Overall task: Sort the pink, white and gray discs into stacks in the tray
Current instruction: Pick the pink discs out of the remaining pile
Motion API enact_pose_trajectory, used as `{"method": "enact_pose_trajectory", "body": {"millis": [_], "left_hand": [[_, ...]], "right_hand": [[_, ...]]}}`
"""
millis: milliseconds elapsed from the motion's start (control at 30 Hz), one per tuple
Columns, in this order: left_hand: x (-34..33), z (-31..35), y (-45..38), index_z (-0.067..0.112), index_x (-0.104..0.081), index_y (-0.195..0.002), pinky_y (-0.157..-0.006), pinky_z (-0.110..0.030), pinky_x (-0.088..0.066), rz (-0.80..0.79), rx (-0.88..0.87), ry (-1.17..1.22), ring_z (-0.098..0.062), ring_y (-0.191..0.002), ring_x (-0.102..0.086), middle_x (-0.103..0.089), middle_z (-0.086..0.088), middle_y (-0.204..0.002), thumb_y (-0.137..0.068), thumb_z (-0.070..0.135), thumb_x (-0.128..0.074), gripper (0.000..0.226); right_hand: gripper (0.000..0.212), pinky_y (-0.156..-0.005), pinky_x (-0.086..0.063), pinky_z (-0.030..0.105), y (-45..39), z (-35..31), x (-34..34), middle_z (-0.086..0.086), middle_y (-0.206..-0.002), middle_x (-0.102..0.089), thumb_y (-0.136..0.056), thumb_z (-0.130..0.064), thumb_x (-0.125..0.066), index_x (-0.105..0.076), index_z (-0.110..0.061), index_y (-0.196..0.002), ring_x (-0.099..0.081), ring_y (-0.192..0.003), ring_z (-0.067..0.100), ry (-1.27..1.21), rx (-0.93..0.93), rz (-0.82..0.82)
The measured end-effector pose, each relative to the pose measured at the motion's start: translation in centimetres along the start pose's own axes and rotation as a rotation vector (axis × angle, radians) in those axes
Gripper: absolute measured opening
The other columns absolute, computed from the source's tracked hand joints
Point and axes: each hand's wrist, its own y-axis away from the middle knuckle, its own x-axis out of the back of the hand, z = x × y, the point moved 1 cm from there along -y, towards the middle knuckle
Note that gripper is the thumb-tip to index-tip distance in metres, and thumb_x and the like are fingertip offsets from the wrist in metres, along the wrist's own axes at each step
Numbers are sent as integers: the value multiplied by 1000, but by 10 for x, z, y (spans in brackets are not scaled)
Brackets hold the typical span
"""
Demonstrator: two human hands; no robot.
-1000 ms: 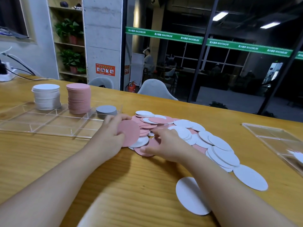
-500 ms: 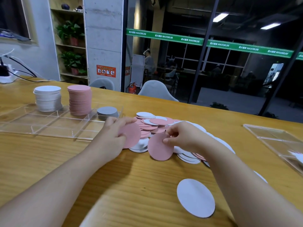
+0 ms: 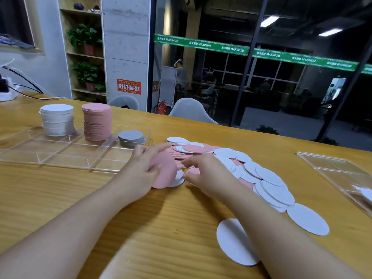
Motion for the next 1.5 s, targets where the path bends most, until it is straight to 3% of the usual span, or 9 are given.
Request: {"method": "enact_pose_trajectory", "body": {"millis": [100,300,467,633,900,1133,1333,1400,1500], "left_hand": [[0,-1,-1,63,-35,-111,-74,7,-26,-2,7,14,9,-98,-38,-32,7,-108,-95,7,-42,58],[0,-5,-2,52,-42,-121,-68,6,-28,14,7,24,6,-97,-40,-33,6,-110,-94,8,-42,51],[-1,-2,-2,46,-44,-124,-65,6,-29,26,12,8,6,-95,-40,-33,6,-110,-93,8,-42,49],[1,-2,0,45,-45,-125,-67,5,-30,34,19,9,5,-95,-41,-33,6,-108,-93,8,-43,49],[1,2,0,46,-44,-125,-67,6,-28,32,25,9,-6,-98,-41,-34,6,-114,-93,5,-42,51],[2,6,1,56,-43,-103,-72,6,-26,35,-6,78,13,-94,-38,-35,14,-102,-90,0,-41,58],[0,15,5,56,-48,-102,-91,-29,-39,-6,8,223,0,-86,-46,-38,13,-100,-97,12,-39,45],[-1,13,4,58,-42,-106,-96,-20,-36,-42,-27,168,7,-95,-44,-36,13,-102,-97,21,-44,38],[-3,11,4,63,-32,-105,-83,6,-26,-76,-58,82,19,-100,-35,-34,12,-107,-91,14,-53,55]], "right_hand": [[26,-82,-39,36,3,6,3,-2,-92,-52,-86,-43,-56,-53,-17,-91,-40,-106,20,279,-69,-173],[56,-94,-37,33,5,16,23,0,-132,-47,-84,-44,-60,-44,-26,-134,-38,-123,19,221,-165,-346],[57,-86,-32,30,3,15,25,1,-135,-43,-89,-45,-54,-35,-29,-141,-36,-124,19,285,-160,-378],[63,-92,-37,26,-1,19,24,-8,-137,-45,-80,-45,-65,-41,-30,-137,-43,-122,13,176,-145,-324],[59,-65,-35,15,4,14,30,-30,-95,-48,-66,-48,-76,-49,-36,-116,-49,-87,-5,40,-113,-287],[61,-72,-39,11,0,-1,23,-19,-113,-51,-67,-41,-79,-49,-29,-119,-49,-88,-8,-190,35,-105],[84,-85,-37,20,0,-16,-10,-7,-120,-34,-66,-33,-82,-35,-20,-135,-36,-105,3,-43,223,55],[88,-87,-39,22,-1,-17,-17,-1,-123,-36,-63,-30,-84,-36,-15,-135,-38,-111,9,-62,230,110],[82,-84,-41,23,0,-16,-18,-2,-115,-39,-63,-28,-84,-39,-11,-130,-41,-100,8,-143,217,148]]}}
